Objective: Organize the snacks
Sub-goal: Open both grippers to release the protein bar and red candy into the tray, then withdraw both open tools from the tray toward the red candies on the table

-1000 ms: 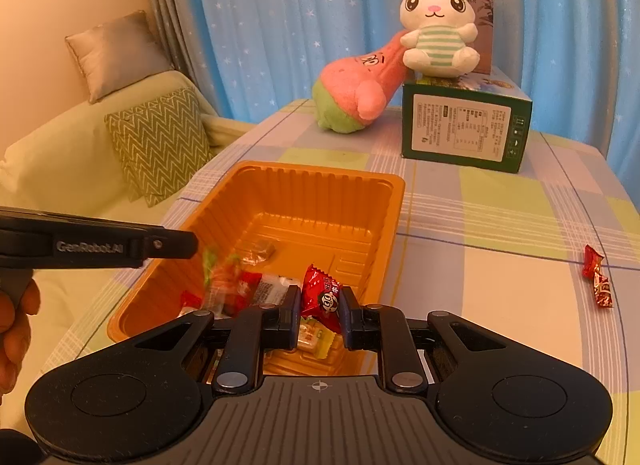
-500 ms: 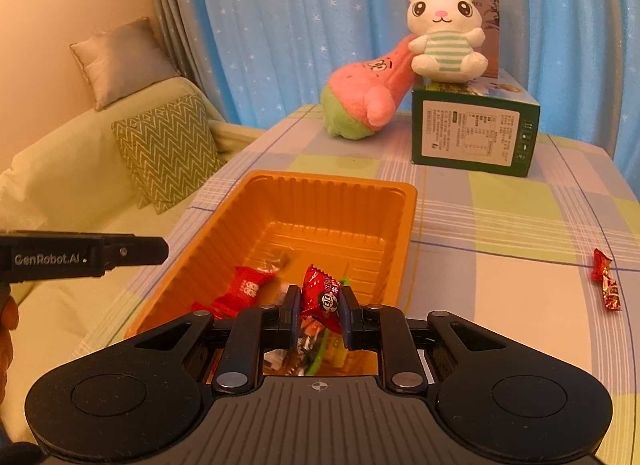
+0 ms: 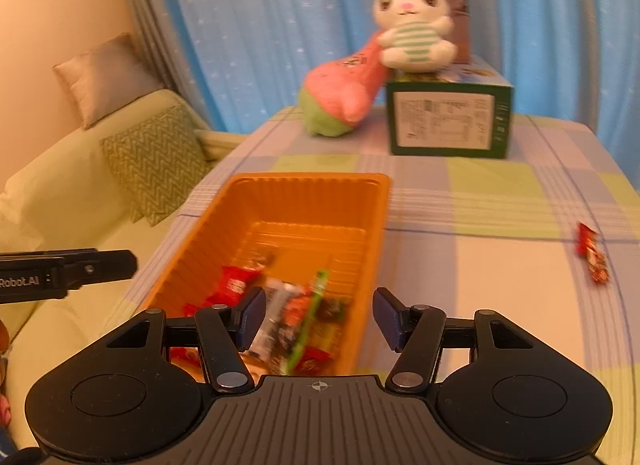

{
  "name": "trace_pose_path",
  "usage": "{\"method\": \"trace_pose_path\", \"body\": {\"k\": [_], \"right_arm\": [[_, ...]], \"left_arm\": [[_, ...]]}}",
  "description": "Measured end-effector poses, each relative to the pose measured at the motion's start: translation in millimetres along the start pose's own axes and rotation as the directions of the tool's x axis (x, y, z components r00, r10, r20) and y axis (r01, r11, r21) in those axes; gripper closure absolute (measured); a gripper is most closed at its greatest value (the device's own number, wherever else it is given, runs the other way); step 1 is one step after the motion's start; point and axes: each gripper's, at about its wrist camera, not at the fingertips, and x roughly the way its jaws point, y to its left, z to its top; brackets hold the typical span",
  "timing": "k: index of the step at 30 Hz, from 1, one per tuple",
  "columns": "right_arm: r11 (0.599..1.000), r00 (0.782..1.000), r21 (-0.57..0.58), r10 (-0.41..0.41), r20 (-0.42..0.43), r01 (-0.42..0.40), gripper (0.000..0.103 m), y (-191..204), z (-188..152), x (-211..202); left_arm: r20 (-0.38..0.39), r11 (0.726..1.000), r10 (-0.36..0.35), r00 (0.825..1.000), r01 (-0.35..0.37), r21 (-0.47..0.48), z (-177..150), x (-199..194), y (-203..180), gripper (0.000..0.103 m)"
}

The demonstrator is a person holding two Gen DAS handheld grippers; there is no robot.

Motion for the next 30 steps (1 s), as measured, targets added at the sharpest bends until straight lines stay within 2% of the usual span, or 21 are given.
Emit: {"method": "trace_pose_path", "body": {"k": [8,17,30], "right_arm": [[0.993,0.998,0.098,-0.059,0.005,0.059,0.043,-24.1,-21.9,-47.9],[0.987,0.995,0.141,-0.088,0.039,0.081,0.043,-34.1,-36.5,-96.4],[0.972,0.988,0.199,-0.137,0.066,0.121,0.043,-58.6,-53.9,-141.5]], "left_arm": [[0.020,1.000,-0.016,1.000,0.016,0.006,-8.9,-29.7,-21.5,0.037],[0.034,1.000,-0.027,0.999,0.027,0.004,-28.8,-63.6,-53.7,0.034],[0.003,0.997,-0.048,0.999,0.047,0.054,-53.5,-72.7,-95.0,0.033]]}}
